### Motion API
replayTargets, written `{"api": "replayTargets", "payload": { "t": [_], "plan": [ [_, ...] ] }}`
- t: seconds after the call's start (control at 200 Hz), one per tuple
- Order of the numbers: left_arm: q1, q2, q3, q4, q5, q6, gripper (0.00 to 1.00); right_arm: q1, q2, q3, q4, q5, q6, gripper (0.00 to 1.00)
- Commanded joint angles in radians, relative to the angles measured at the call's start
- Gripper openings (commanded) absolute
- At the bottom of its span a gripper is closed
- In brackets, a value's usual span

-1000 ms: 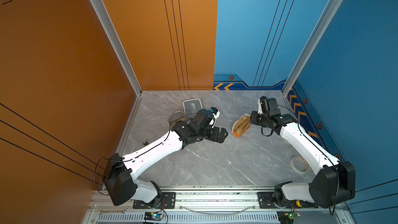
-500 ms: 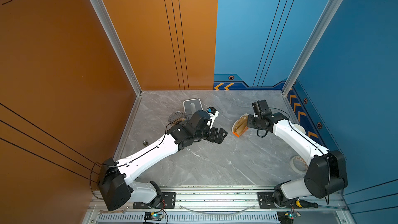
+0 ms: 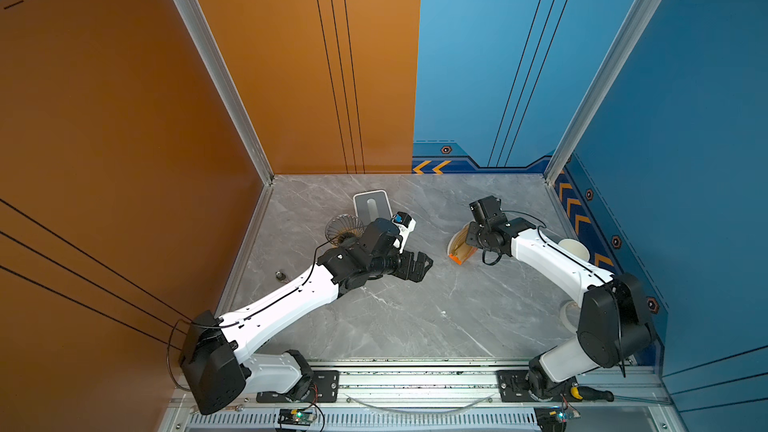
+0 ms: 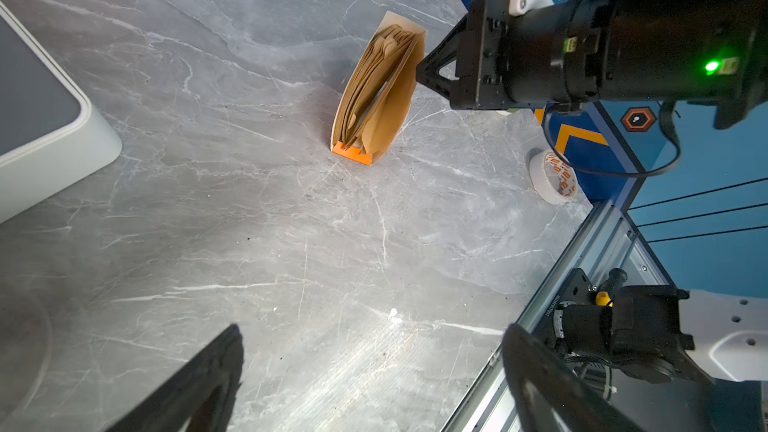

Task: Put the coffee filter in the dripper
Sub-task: 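Move the right gripper over the orange filter box while the left gripper swings inward, then lower the right gripper toward the brown paper filters in the box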

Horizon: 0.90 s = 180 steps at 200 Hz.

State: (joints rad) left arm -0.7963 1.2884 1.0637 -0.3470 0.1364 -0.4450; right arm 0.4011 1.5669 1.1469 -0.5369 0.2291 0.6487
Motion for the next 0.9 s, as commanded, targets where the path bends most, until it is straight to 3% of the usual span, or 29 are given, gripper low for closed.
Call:
{"api": "replayTargets", "payload": {
  "t": [0.0,0.896],
  "plan": [
    [0.011,-0.025,-0.020,0.027,0.020,-0.006,0.98,0.013,0.025,0.030,0.023,0.050,0.040,0.11],
    [0.025,-0.036,-0.027,0.044,0.042,-0.020,0.98,0.050,-0.044,-0.004,0.011,0.137,0.083,0.13]
  ]
}}
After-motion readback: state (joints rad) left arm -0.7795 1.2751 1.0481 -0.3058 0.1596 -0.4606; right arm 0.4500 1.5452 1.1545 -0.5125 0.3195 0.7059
